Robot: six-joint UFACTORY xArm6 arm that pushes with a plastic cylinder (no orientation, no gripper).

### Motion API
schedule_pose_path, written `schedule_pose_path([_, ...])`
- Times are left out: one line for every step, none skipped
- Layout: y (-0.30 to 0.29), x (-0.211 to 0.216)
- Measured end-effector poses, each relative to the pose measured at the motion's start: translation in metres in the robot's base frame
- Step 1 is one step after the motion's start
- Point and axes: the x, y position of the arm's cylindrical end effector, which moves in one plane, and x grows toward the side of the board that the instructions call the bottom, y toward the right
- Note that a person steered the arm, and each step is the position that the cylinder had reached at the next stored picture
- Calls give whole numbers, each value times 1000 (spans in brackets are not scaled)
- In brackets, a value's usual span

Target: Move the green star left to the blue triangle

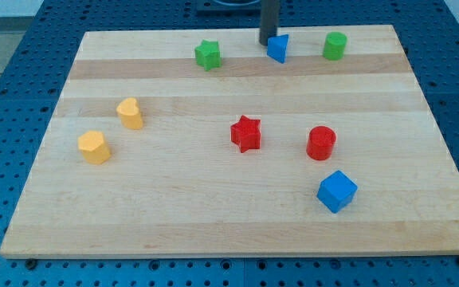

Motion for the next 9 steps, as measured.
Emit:
schedule_pose_path([-35, 9])
schedule_pose_path([-35, 56])
schedule_pose_path([-48, 86])
schedule_pose_path([-105, 82])
schedule_pose_path([-124, 70])
schedule_pose_path([-124, 67])
schedule_pose_path([-110, 59])
schedule_pose_path([-94, 54])
schedule_pose_path([-86, 53])
